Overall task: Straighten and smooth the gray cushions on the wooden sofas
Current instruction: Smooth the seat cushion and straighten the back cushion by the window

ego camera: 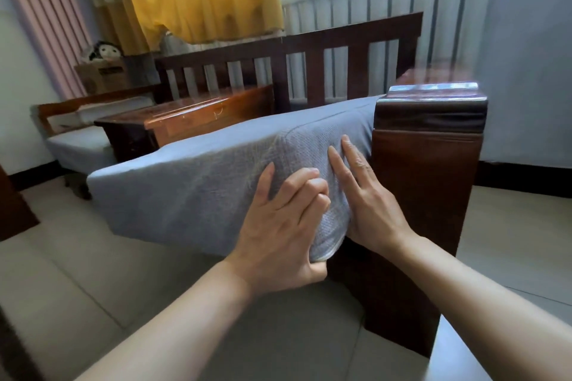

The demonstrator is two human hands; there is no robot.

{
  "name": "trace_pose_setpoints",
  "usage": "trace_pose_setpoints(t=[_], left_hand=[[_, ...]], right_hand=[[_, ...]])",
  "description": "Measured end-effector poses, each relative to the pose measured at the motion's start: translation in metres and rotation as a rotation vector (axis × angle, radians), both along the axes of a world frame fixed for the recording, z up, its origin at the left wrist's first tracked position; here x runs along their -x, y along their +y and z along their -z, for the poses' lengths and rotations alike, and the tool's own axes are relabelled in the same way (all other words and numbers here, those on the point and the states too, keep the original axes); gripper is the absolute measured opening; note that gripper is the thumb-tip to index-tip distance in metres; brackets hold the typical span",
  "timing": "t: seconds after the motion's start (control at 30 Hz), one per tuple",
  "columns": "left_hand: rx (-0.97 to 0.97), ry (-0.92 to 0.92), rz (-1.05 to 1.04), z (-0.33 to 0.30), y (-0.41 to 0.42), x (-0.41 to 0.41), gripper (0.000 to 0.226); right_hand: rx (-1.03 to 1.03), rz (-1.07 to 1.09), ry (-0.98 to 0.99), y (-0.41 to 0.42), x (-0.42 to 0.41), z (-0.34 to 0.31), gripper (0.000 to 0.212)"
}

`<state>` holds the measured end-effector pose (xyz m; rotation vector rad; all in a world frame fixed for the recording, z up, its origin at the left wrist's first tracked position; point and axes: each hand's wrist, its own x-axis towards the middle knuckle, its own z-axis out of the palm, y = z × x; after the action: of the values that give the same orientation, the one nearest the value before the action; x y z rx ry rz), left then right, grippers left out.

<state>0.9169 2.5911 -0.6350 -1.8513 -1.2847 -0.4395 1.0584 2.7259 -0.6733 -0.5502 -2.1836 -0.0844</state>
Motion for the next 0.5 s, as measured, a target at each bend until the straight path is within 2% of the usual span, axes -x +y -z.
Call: trace_pose_setpoints(t=[0.37,0.43,0.5], left_hand=[[-0.029,-0.012,0.061,-0.032,0.014,0.001,0.062],[-0.031,-0.004,0.090,-0.033,0.016,0.003,0.060],[-0.037,0.015,0.118,-0.036,0.018,0.006,0.059]], right_hand=[[0.005,-0.013,0.007,0.011,-0.003,-0.033,0.115],[0.036,-0.021,0.075,0.010,-0.003,-0.025,0.110],[0.120,-0.046,0.225,0.007,0.000,-0.008,0.100]])
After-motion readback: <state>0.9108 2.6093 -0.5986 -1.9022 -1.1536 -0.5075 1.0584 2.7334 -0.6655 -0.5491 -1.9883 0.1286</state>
